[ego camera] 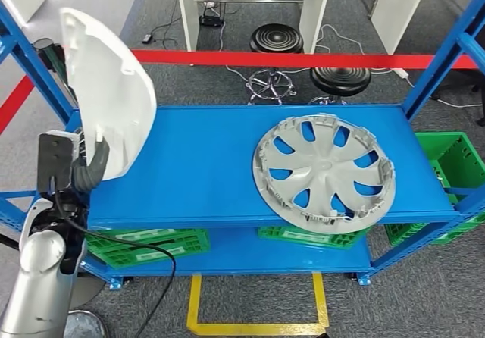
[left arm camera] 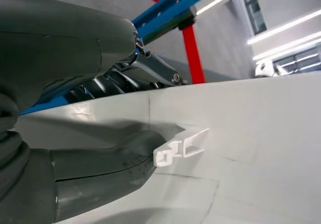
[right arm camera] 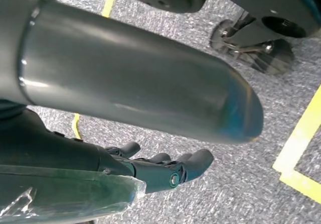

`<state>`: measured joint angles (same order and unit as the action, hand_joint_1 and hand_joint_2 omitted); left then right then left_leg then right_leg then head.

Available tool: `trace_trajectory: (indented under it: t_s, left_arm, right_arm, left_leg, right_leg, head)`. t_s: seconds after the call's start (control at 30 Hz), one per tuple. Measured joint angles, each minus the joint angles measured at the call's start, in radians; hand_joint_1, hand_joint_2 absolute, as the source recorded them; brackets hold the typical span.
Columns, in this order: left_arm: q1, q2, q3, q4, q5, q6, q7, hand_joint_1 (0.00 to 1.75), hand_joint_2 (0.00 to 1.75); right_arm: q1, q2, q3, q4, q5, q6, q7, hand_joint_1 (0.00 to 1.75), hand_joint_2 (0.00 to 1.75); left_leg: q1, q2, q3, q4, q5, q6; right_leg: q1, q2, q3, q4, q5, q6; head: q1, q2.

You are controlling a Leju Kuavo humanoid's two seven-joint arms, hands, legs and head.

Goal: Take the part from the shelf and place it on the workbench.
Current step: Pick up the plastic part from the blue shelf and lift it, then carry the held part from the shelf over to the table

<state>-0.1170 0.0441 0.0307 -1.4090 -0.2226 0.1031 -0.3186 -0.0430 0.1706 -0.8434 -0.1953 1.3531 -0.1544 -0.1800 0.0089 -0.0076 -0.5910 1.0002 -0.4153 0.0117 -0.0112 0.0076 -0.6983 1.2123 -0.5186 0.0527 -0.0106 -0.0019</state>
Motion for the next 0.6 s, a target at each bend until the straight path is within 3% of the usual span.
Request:
trace_trajectory:
  t_s: [0.07,0.1,0.17,0.23,0.27,0.4,0.47,0.53,0.57,0.6]
  left_arm:
    - [0.006,-0.003,-0.003,-0.017,-0.004,0.004,-0.006,1.75,1.75]
    - [0.009,-0.003,-0.004,-0.023,-0.006,0.005,-0.006,1.75,1.75]
    - [0.011,-0.005,-0.006,-0.036,-0.008,0.007,-0.008,1.75,1.75]
    - [0.012,-0.006,-0.007,-0.047,-0.009,0.012,-0.013,1.75,1.75]
    - [0.012,-0.005,-0.007,-0.051,-0.011,0.016,-0.015,1.75,1.75]
    - [0.013,-0.006,-0.012,-0.06,-0.019,0.029,-0.02,1.75,1.75]
    - [0.012,-0.006,-0.015,-0.061,-0.011,0.03,-0.019,1.75,1.75]
    - [0.016,-0.007,-0.018,-0.061,0.005,0.024,-0.016,1.75,1.75]
    - [0.019,-0.007,-0.019,-0.061,0.013,0.02,-0.015,1.75,1.75]
    - [0.022,-0.007,-0.021,-0.061,0.019,0.015,-0.014,1.75,1.75]
  right_arm:
    - [0.002,0.001,0.0,0.0,0.0,0.0,0.0,0.0,0.0]
    - [0.004,0.001,0.0,0.0,0.0,0.0,0.0,0.0,0.0]
    - [0.004,0.001,0.0,0.0,0.0,0.0,0.0,0.0,0.0]
    - [0.001,0.002,0.0,0.0,0.0,0.0,0.0,0.0,0.0]
    - [0.0,0.002,0.0,0.0,-0.001,0.0,0.001,0.0,0.0]
    - [0.002,0.005,-0.001,0.0,-0.001,-0.002,0.005,0.0,0.0]
    - [0.001,0.007,-0.001,0.0,-0.001,-0.002,0.006,0.0,0.0]
    - [0.002,0.008,-0.001,0.0,-0.001,-0.002,0.006,0.0,0.0]
    - [0.002,0.009,-0.001,0.0,0.0,-0.002,0.007,0.0,0.0]
    - [0.003,0.009,-0.001,0.0,0.0,-0.002,0.008,0.0,0.0]
  left_leg:
    - [-0.002,0.0,0.0,0.0,-0.001,0.002]
    - [-0.003,0.0,0.001,0.0,-0.001,0.002]
    - [-0.002,-0.002,0.005,0.001,-0.003,0.0]
    - [-0.006,-0.003,0.006,0.003,-0.005,-0.008]
    - [-0.008,-0.003,0.005,0.005,-0.005,-0.014]
    - [-0.005,-0.002,-0.001,0.013,-0.013,-0.036]
    - [-0.004,-0.001,-0.035,0.089,-0.06,-0.045]
    - [-0.003,0.0,-0.1,0.223,-0.123,-0.051]
    - [-0.003,0.0,-0.123,0.271,-0.136,-0.052]
    - [-0.003,0.0,-0.129,0.283,-0.129,-0.052]
  right_leg:
    - [0.0,0.0,-0.05,0.102,-0.031,0.001]
    - [0.0,0.0,-0.049,0.099,-0.019,0.0]
    - [0.0,0.0,0.008,-0.014,0.046,-0.004]
    - [0.001,0.001,0.075,-0.139,0.086,-0.01]
    - [0.002,0.002,0.092,-0.169,0.091,-0.015]
    - [0.002,0.003,0.094,-0.179,0.093,-0.037]
    - [-0.002,0.002,0.095,-0.182,0.096,-0.045]
    - [-0.002,0.002,0.093,-0.182,0.096,-0.048]
    - [-0.002,0.002,0.092,-0.182,0.096,-0.048]
    - [-0.002,0.002,0.092,-0.182,0.096,-0.048]
  head:
    - [0.0,0.0]
    - [0.0,0.0]
    - [0.0,0.0]
    - [-0.001,0.0]
    - [-0.001,0.0]
    - [-0.003,0.0]
    - [-0.009,0.0]
    - [-0.012,0.0]
    - [-0.012,0.0]
    - [-0.012,0.0]
